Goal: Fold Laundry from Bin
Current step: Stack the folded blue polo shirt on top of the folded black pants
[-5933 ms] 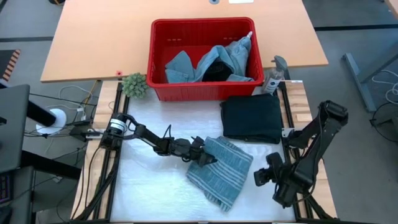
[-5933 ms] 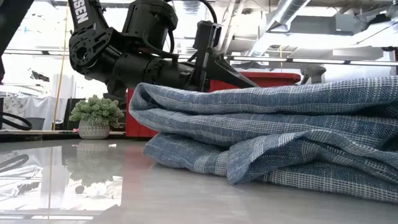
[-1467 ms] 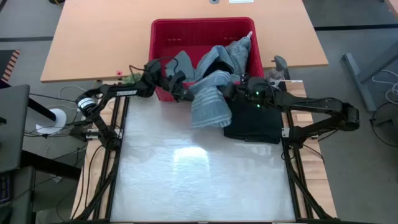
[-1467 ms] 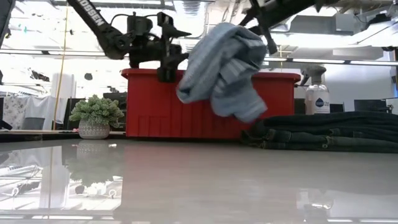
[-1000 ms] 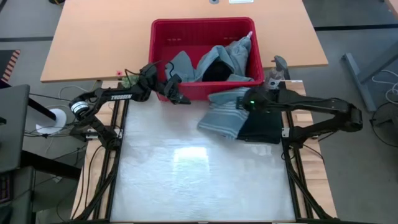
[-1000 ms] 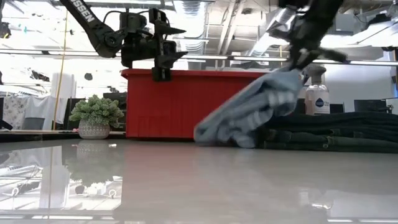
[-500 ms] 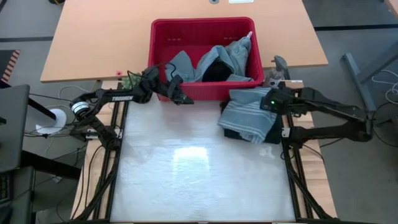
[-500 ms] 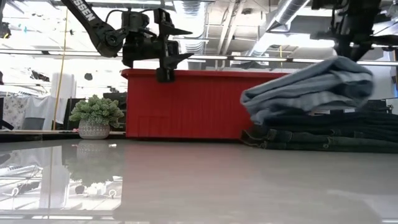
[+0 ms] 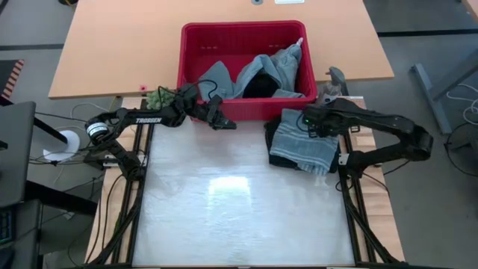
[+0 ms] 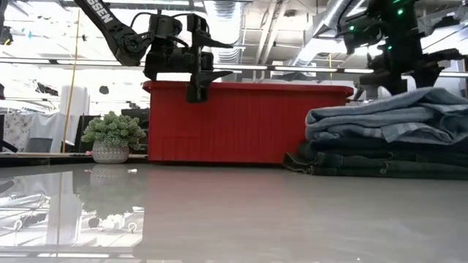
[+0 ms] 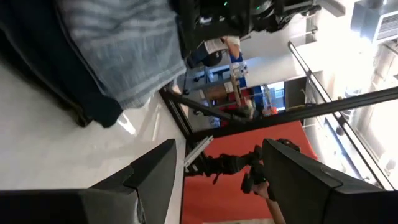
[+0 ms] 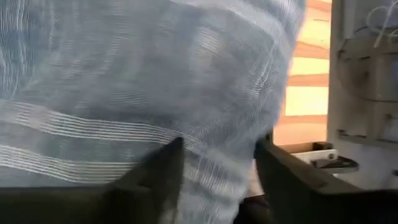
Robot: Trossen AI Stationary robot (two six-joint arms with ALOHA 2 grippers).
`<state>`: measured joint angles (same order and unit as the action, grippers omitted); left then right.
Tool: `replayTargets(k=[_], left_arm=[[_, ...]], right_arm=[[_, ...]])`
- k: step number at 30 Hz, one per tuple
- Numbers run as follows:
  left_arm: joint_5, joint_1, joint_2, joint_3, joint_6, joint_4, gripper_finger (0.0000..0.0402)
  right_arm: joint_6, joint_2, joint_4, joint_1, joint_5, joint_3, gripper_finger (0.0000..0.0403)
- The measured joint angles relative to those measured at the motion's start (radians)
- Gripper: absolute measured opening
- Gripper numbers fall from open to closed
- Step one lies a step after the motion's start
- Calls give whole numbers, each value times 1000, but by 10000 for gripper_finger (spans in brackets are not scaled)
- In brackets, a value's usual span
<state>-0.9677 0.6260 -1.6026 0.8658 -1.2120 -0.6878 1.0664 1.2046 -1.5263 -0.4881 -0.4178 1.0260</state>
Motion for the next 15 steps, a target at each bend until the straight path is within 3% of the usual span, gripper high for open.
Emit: replayTargets(k=[3, 7, 11, 15], left_arm=[[7, -1, 0, 0, -6, -22, 226], [5, 4, 1, 1, -12, -26, 226], [-1, 1, 1, 1, -12, -26, 226], [-34, 1, 1, 2, -2, -25, 226]], right_arm=[[-27, 11, -24, -23, -33, 9, 284], [-87, 6, -44, -79, -86, 61, 307], [-114, -34, -20, -68, 1, 145, 300], [-42, -96, 78, 74, 72, 163, 258]])
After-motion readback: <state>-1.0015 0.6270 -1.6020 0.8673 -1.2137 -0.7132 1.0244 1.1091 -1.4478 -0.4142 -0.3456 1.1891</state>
